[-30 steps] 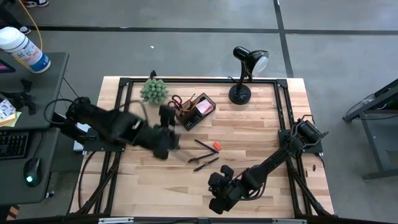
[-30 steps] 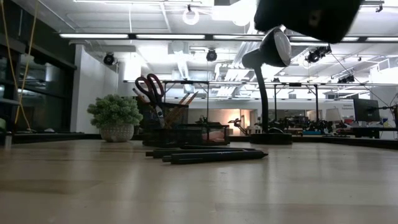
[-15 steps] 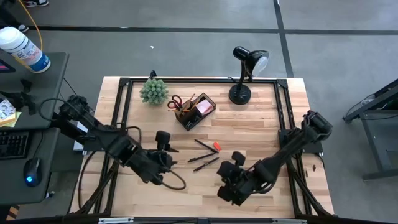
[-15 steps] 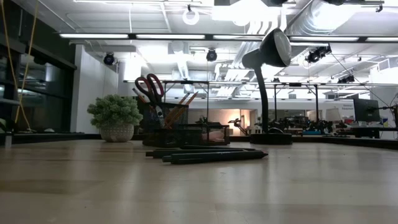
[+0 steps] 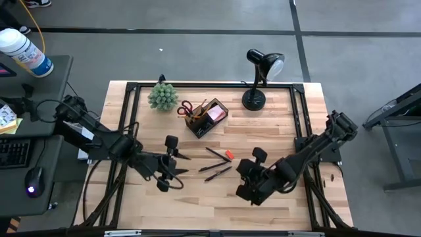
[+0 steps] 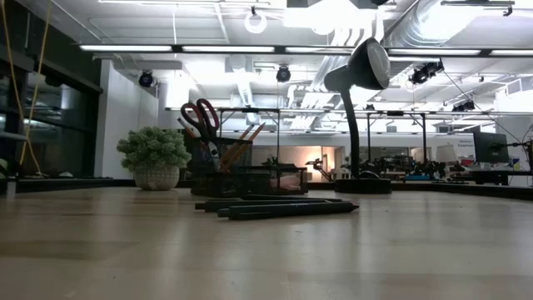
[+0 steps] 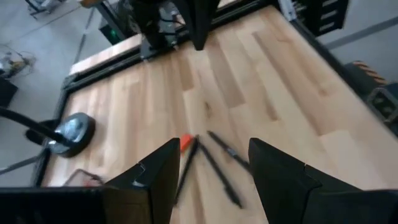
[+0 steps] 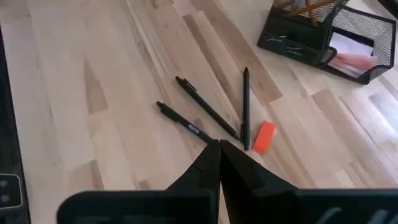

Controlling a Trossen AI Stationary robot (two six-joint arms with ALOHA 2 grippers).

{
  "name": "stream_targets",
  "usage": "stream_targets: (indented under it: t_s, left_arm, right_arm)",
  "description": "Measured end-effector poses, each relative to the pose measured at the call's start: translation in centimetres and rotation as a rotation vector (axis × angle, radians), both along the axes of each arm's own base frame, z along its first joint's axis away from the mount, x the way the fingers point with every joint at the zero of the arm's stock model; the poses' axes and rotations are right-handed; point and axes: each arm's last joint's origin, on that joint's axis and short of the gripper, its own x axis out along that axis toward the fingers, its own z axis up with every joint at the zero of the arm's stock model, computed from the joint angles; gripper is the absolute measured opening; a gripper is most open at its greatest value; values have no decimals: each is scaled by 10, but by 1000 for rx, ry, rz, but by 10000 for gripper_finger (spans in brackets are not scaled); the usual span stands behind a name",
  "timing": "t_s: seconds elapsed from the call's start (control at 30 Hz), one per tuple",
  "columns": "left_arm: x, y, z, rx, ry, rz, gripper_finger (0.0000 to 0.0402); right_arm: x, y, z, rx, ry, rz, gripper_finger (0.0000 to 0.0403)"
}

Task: Pick and place office supplies into organizer
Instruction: Put the orange eraser into the black desk organizer

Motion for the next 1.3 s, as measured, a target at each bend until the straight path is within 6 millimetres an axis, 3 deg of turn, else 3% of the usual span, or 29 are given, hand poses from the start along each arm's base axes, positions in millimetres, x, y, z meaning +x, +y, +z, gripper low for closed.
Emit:
stream_targets:
  t_s: [0.17, 0.4, 0.7, 1.0, 1.17, 1.3]
  left_arm:
    - [1, 25, -7, 7, -36, -2, 179]
    - [2, 62, -18, -27, -141, -28, 179]
    - [-1, 86, -14, -33, -157, -104, 179]
    - [-40, 103, 5, 9, -219, -51, 179]
    - [-63, 104, -3, -14, -280, -42, 179]
    - [-69, 104, -7, -36, -348, -43, 179]
  right_arm:
    - [8, -26, 8, 13, 44, 14, 1]
    - [37, -74, 20, 122, -5, 49, 0]
    - [57, -126, 25, 249, -50, 73, 0]
    - [54, -138, 31, 285, -64, 72, 0]
    - [46, -140, 38, 322, -64, 62, 0]
    - [31, -148, 50, 337, -74, 25, 0]
